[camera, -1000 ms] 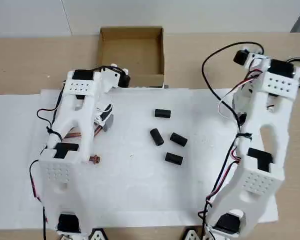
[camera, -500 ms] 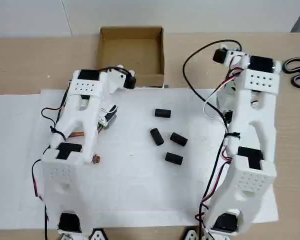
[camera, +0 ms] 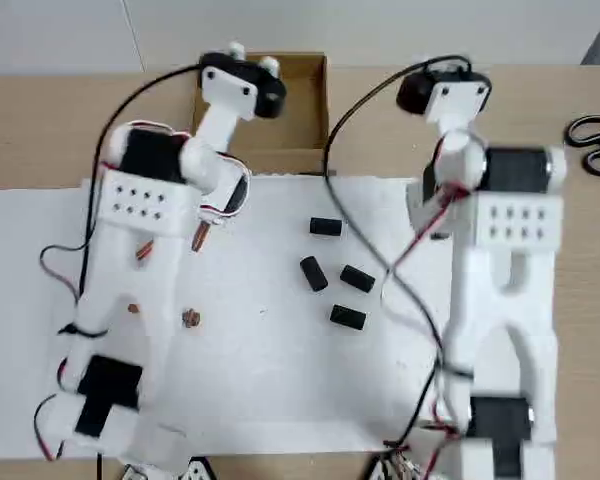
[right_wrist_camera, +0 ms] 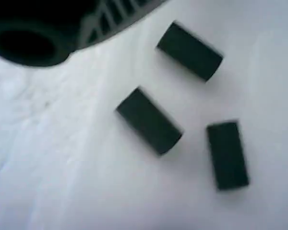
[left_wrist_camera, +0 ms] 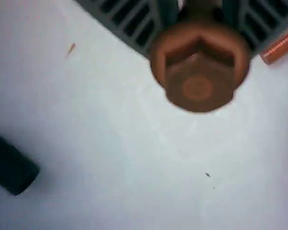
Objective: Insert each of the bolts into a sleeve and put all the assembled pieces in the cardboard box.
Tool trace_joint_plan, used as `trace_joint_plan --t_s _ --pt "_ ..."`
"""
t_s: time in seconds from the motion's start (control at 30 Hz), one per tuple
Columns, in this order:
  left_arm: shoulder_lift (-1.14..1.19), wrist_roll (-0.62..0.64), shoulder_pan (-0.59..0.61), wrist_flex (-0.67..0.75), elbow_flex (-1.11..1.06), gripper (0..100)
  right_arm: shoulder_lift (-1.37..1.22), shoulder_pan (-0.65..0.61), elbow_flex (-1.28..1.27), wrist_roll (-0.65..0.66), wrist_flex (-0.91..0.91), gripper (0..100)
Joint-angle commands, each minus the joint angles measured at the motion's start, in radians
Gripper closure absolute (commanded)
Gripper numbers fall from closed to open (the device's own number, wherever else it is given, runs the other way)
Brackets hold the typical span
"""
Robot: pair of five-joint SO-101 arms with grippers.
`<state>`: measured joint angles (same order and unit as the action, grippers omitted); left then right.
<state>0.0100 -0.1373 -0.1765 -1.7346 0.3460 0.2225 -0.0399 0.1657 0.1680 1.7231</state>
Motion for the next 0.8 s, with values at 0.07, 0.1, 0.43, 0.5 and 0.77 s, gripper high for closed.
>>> trace_joint_plan --t_s 0.07,0.1,0.43,0.5,0.77 --pt "-0.252 0.031 -0.017 -0.005 -0.067 99 0.292 -0.008 -0.259 -0.012 -0.074 99.5" --pt "-0.298 0.054 -0.021 0.002 -0.093 99 0.341 -0.012 -0.311 -0.012 -0.105 99.5" --pt "-0.816 0.305 -0.040 0.250 -0.685 99 0.855 -0.062 -0.916 -0.014 -0.545 99.7" --pt "-0.931 0.341 -0.026 0.382 -0.855 99 0.935 -0.102 -1.019 -0.014 -0.605 99.7" --pt "-1.421 0.373 -0.020 0.835 -1.445 99 1.182 -0.170 -1.320 -0.046 -0.831 99.7"
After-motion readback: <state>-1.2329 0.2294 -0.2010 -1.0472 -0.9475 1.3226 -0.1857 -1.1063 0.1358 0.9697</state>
